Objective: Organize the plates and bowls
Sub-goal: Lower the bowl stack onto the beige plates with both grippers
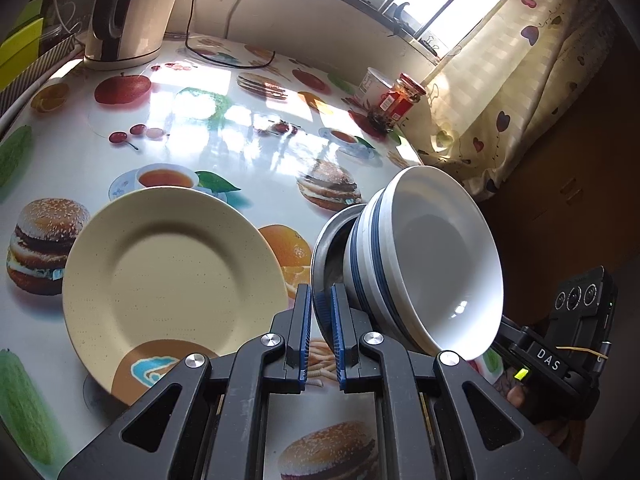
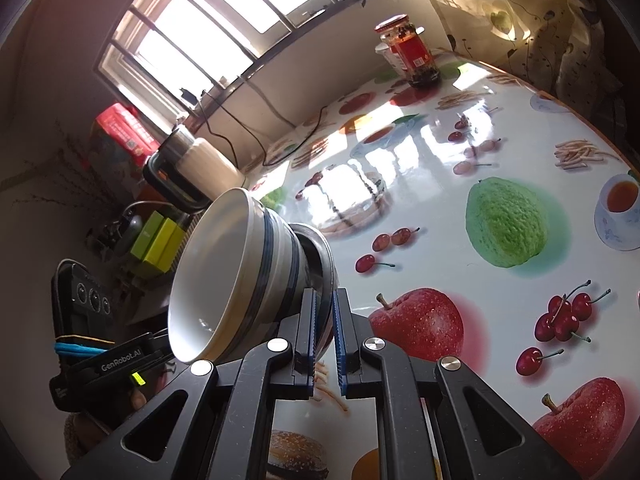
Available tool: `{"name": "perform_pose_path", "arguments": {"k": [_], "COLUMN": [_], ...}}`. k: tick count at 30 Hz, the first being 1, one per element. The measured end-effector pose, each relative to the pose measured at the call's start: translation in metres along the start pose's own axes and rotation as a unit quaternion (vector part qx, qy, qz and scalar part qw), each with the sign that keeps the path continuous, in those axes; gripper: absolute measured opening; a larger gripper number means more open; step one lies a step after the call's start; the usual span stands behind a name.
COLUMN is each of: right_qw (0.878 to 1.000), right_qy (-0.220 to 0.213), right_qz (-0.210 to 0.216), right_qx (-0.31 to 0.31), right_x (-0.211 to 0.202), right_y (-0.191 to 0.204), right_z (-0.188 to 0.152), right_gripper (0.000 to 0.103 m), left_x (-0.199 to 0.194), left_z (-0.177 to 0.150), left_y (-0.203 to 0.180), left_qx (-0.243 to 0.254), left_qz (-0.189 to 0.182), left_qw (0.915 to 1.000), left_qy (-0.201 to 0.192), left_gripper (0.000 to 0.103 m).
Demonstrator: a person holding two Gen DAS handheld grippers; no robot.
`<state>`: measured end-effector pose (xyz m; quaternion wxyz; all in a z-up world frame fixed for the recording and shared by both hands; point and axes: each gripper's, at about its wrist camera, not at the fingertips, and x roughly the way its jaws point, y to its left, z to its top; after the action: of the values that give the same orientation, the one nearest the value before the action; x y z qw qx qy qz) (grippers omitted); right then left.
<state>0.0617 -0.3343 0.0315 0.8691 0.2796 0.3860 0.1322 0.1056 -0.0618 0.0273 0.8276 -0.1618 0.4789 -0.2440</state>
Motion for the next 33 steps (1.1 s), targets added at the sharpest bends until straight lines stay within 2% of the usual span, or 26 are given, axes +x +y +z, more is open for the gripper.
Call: {"name": "perform_pose_path", "arguments": {"k": [33], "right_qw": [0.998], "right_qy": [0.036], "right_qz": [0.026], "right_qx": [-0.034], "right_x": [0.040], "right_y": [0.036], "right_z": [0.001], "right_gripper": [0.009], "left_x": [-0.023], "left_z": [-0.001], "left_y": [0.038], "left_qx": [-0.035], "left_qz": [0.034], "left_qw": [0.9986], "left_qy": [-0.021], "left_gripper": [0.010]}}
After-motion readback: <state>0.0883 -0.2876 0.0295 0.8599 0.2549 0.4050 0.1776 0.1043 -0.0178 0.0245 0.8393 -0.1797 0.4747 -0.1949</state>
